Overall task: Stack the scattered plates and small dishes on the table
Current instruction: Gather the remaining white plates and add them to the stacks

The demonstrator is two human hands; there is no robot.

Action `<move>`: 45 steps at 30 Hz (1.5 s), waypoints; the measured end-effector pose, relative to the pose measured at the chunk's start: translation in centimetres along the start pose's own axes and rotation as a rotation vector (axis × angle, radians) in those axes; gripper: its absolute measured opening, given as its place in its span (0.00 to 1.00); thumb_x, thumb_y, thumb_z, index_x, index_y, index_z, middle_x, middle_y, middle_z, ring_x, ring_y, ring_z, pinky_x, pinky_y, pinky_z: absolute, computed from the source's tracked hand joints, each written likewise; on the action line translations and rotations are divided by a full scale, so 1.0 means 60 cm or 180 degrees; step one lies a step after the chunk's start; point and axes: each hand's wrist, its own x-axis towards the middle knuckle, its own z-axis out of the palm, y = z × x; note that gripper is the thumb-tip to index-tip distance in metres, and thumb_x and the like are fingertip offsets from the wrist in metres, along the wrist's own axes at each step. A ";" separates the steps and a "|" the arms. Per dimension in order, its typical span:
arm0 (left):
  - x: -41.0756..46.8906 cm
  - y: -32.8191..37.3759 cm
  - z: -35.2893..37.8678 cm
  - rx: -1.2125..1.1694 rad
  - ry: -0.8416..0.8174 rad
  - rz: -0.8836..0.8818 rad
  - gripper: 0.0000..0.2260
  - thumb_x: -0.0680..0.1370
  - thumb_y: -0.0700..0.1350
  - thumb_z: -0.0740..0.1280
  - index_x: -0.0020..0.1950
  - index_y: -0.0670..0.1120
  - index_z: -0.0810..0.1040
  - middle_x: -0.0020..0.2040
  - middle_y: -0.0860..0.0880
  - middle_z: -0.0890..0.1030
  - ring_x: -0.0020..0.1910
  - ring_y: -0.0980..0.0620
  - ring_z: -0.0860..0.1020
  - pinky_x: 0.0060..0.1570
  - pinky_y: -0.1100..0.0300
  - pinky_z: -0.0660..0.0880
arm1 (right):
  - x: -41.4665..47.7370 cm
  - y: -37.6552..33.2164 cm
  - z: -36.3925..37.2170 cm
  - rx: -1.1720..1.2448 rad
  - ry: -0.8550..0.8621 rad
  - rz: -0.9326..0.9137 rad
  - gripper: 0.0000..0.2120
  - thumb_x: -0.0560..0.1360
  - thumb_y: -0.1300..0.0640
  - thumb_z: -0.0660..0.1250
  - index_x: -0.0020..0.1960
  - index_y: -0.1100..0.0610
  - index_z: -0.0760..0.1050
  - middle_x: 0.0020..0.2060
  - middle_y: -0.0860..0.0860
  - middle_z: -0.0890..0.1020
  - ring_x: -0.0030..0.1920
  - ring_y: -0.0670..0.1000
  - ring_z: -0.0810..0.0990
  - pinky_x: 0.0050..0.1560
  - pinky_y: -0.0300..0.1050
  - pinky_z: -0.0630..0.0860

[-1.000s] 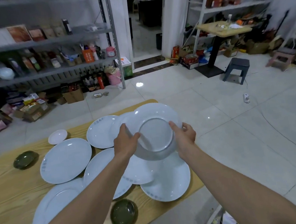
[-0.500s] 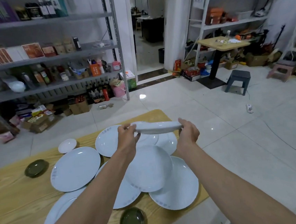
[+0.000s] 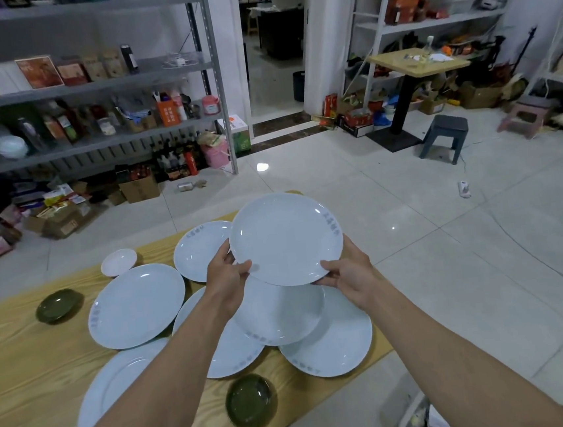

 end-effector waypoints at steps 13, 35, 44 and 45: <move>-0.002 -0.080 -0.073 0.1229 0.0568 -0.0222 0.29 0.74 0.36 0.73 0.72 0.52 0.69 0.63 0.48 0.75 0.56 0.49 0.75 0.55 0.54 0.72 | 0.016 0.037 0.001 0.0559 0.0809 -0.0184 0.35 0.72 0.80 0.62 0.70 0.49 0.73 0.59 0.55 0.81 0.52 0.61 0.83 0.44 0.58 0.83; 0.026 -0.192 -0.130 0.1287 0.0476 -0.0920 0.29 0.78 0.35 0.68 0.75 0.56 0.64 0.64 0.45 0.75 0.60 0.41 0.75 0.53 0.45 0.80 | 0.065 0.066 0.017 0.0637 0.1020 0.0086 0.38 0.72 0.79 0.63 0.73 0.47 0.70 0.61 0.56 0.80 0.52 0.61 0.83 0.45 0.57 0.83; 0.007 -0.170 -0.119 0.0750 0.0584 -0.0628 0.38 0.73 0.28 0.70 0.75 0.59 0.66 0.59 0.41 0.76 0.55 0.41 0.78 0.39 0.52 0.83 | 0.058 0.042 0.016 0.0530 0.0836 -0.0035 0.39 0.71 0.79 0.65 0.74 0.48 0.69 0.61 0.57 0.80 0.49 0.60 0.85 0.44 0.56 0.83; 0.001 -0.164 -0.116 0.0670 0.0613 -0.0561 0.38 0.72 0.29 0.71 0.75 0.59 0.66 0.60 0.41 0.75 0.55 0.41 0.77 0.38 0.52 0.83 | 0.056 0.038 0.015 0.0540 0.0793 -0.0052 0.40 0.71 0.79 0.65 0.75 0.49 0.68 0.60 0.57 0.81 0.49 0.59 0.85 0.44 0.55 0.83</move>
